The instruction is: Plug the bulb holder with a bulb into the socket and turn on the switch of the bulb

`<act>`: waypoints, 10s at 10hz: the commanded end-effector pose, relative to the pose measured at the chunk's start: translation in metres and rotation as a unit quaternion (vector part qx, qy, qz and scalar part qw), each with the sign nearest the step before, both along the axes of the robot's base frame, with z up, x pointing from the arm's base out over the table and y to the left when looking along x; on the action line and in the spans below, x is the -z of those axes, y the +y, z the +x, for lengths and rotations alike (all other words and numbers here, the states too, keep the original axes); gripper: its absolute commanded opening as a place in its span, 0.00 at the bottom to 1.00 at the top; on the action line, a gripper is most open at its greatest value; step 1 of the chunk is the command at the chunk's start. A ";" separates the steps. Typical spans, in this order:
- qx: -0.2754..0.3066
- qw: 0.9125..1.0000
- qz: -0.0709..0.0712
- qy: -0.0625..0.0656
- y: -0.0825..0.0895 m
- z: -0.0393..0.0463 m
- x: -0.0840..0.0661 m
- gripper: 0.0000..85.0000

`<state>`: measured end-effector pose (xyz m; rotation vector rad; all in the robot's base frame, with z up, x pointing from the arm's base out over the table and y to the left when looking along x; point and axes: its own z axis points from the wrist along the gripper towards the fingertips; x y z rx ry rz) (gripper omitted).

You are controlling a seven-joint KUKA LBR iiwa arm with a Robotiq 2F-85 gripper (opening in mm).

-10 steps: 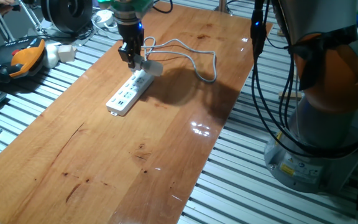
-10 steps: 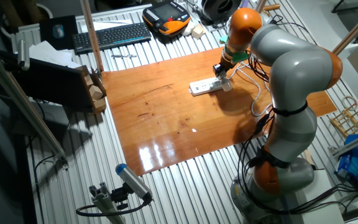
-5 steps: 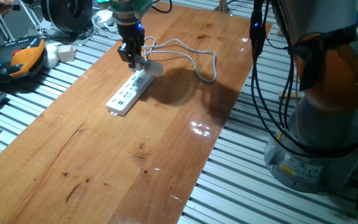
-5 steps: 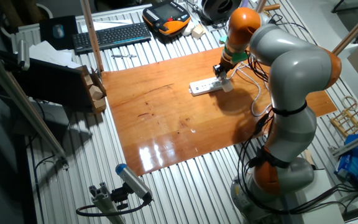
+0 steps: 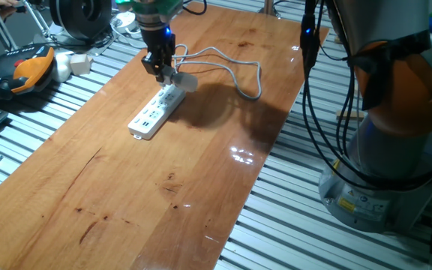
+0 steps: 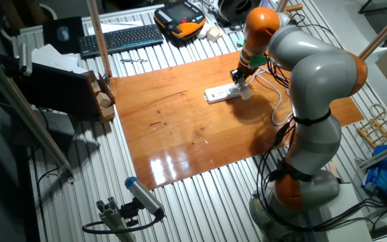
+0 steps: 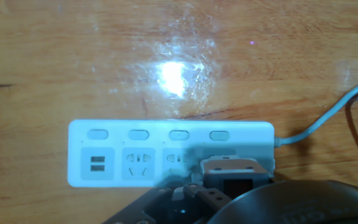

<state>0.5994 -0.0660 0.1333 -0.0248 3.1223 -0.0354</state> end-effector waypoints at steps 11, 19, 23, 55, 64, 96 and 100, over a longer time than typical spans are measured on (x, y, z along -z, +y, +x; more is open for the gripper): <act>0.001 1.000 0.014 0.003 -0.004 -0.0067 0.018 0.00; 0.015 0.999 0.027 0.013 -0.004 -0.0036 0.028 0.00; 0.016 0.999 0.027 0.016 -0.005 -0.0037 0.028 0.00; 0.037 0.999 0.024 0.019 -0.004 0.0007 0.045 0.00; 0.038 0.999 0.022 0.017 -0.004 0.0011 0.048 0.00; 0.006 0.999 0.026 0.018 -0.002 0.0309 0.011 0.60; -0.020 0.999 0.024 0.032 -0.004 0.0338 0.009 0.00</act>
